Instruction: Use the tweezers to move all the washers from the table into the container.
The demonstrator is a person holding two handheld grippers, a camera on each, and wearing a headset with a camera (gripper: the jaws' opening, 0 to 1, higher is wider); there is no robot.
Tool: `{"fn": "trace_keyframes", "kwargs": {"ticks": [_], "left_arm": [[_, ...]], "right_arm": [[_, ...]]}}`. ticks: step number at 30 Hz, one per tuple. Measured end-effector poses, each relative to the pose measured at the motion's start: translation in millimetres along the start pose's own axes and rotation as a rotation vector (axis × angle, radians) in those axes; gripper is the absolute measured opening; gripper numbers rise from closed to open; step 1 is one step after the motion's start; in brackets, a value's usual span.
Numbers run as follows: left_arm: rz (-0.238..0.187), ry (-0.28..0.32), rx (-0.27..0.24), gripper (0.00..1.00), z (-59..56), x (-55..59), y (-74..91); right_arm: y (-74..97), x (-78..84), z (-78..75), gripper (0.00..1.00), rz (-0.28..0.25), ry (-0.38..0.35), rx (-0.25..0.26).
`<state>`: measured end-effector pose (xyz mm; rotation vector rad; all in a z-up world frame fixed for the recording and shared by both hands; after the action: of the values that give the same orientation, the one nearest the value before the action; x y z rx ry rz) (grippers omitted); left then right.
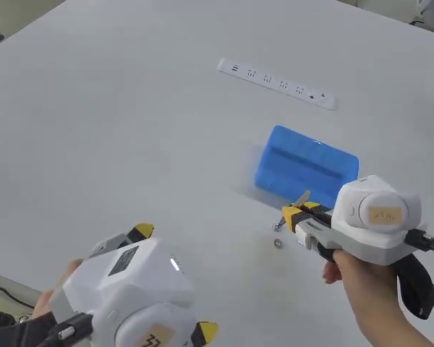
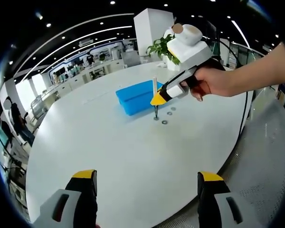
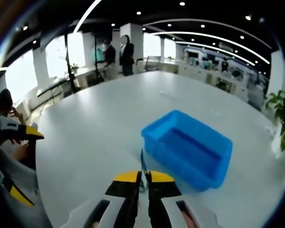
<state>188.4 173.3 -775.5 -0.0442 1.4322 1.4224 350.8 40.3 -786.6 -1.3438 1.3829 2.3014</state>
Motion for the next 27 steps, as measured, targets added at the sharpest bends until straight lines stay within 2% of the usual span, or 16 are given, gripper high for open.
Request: {"fn": "trace_keyframes", "kwargs": {"ticks": [8, 11, 15, 19, 22, 27], "left_arm": [[0.003, 0.002, 0.004, 0.89, -0.6, -0.6, 0.5], [0.003, -0.001, 0.003, 0.89, -0.8, -1.0, 0.7], [0.005, -0.003, 0.005, 0.89, -1.3, -1.3, 0.8], [0.005, -0.004, 0.006, 0.89, -1.3, -1.4, 1.0], [0.008, -0.006, 0.004, 0.89, -1.1, -1.1, 0.9], [0.005, -0.002, 0.014, 0.89, -2.3, -1.3, 0.7]], "right_arm": [[-0.6, -1.4, -1.6, 0.02, 0.021, -0.001, 0.000], [2.4, -5.8, 0.5, 0.02, 0.014, 0.000, -0.006], [9.0, -17.4, 4.0, 0.02, -0.010, 0.012, -0.011], [17.4, -37.1, 5.8, 0.02, -0.054, 0.030, -0.019], [23.6, -51.1, 5.1, 0.02, -0.080, 0.073, 0.004], [30.4, -63.1, 7.9, 0.02, -0.104, 0.076, 0.001]]}}
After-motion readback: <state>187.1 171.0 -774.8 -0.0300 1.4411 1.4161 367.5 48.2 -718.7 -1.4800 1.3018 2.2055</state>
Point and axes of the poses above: the centre of the closed fingertips' face, and the gripper's own axes: y roughly backward along the fingers, z roughly to its left, x roughly out of its underside, the point moved 4 cm from there along y, roughly backward along the fingers, and after that the axes turned 13 degrees about -y, right-handed, at the moved point
